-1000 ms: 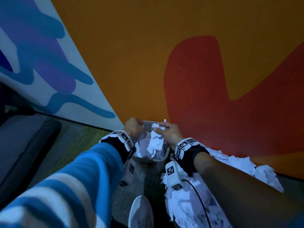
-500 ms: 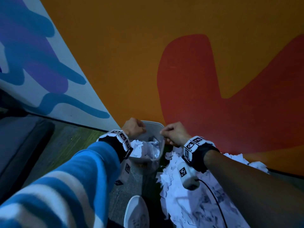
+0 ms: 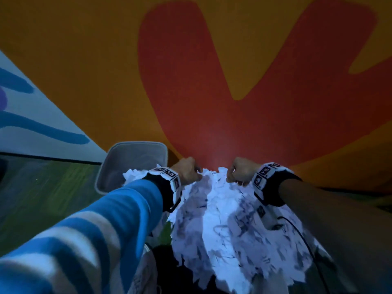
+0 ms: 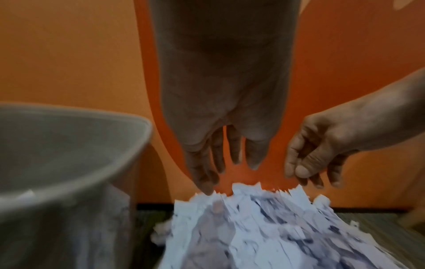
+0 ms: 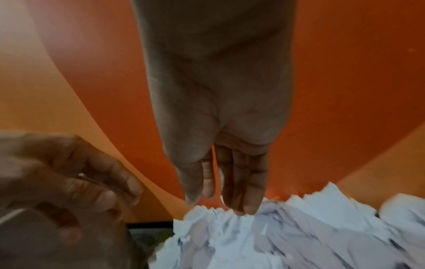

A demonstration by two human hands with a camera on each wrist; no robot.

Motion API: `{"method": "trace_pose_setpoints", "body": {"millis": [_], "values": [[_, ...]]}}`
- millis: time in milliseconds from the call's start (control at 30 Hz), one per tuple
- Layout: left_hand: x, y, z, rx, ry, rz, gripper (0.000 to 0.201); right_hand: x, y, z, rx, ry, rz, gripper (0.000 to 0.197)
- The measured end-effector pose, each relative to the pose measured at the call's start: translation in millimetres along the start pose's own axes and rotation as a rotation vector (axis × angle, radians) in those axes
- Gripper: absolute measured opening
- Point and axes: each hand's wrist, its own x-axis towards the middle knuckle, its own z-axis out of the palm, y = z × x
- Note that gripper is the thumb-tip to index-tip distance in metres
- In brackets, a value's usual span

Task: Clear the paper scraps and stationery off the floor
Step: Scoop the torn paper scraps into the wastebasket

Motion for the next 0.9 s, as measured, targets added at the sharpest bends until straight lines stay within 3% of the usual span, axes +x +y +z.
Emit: {"method": "trace_pose_setpoints", "body": {"millis": [67,167,300,467,567,667,767,900], "values": [[28.1,10.1,43.9,0.002,-0.108,-0.011,0.037,13.7,38.0,13.4,-0.065,-0.054,0.053,0.024],[30.0,10.6,74.6,0.024,-0.198,-0.027,0.053,26.3,65.8,38.2,-0.077,-0.015,0.045,0.036],[56.7,1.7,124.4,-0.137,-0.192,-0.031,0.087,59.7,107.3,75.2,-0.163,-0.006,0.092,0.095],[77.9,0.8,182.7,0.033,-0.262,-0.104,0.125,85.1,124.6,113.8,-0.214,-0.063,0.123,0.126],[83.8,1.9,209.9,0.091,-0.254,-0.141,0.135,90.9,127.5,132.7,-0.202,-0.06,0.111,0.123],[86.1,-2.2,226.8,0.134,-0.172,-0.15,0.13,89.1,128.9,145.6,-0.274,0.025,0.059,0.109],[83.8,-10.6,226.8,0.107,-0.073,-0.091,0.109,88.2,129.6,149.8,-0.271,0.094,0.024,0.088],[83.6,-25.5,221.4,0.003,0.016,-0.051,0.06,87.7,123.8,134.4,-0.161,0.125,0.005,0.052]]}}
